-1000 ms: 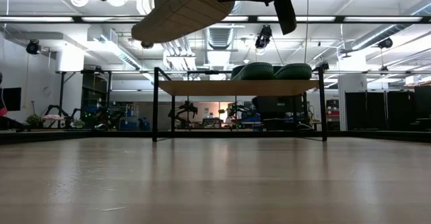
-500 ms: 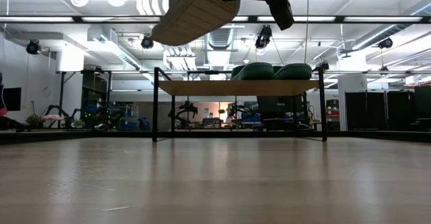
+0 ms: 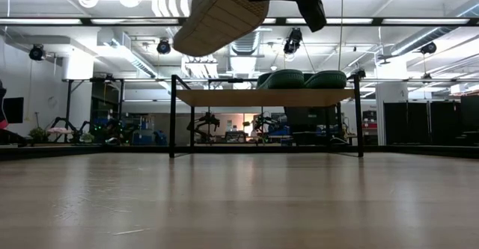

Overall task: Pick and place slides into the shelf
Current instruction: Put the top gray slide on the shelf

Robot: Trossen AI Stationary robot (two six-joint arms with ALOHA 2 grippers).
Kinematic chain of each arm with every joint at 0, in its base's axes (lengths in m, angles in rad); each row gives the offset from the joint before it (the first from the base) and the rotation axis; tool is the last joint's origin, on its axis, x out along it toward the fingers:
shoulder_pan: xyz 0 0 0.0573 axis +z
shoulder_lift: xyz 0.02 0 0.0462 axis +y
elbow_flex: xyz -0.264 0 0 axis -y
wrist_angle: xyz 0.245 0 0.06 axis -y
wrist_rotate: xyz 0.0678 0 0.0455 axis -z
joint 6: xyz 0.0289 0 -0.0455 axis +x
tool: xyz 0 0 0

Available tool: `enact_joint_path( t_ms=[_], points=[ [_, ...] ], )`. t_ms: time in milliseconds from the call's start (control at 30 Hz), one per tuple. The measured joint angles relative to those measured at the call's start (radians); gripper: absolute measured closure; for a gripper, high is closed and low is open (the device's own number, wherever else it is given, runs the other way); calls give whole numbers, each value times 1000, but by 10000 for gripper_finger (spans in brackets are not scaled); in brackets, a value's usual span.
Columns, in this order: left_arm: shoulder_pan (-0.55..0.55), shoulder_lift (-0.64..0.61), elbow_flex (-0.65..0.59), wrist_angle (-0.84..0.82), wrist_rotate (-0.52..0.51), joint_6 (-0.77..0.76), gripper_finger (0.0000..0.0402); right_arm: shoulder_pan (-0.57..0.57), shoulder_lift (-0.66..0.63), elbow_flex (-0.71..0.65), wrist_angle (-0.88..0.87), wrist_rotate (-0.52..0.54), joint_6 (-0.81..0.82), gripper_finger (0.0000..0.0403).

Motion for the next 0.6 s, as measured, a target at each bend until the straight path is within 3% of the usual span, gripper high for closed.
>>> enact_joint_path(
  t_ms=[167,333,600],
  points=[
    [0,-84,-161,161,14,-33,226,4,0,0,1,61,0,381],
    [0,-137,-292,251,14,-255,226,4,0,0,14,68,0,381],
    [0,-201,-339,325,19,-318,226,4,0,0,21,67,49,380]
  ],
)
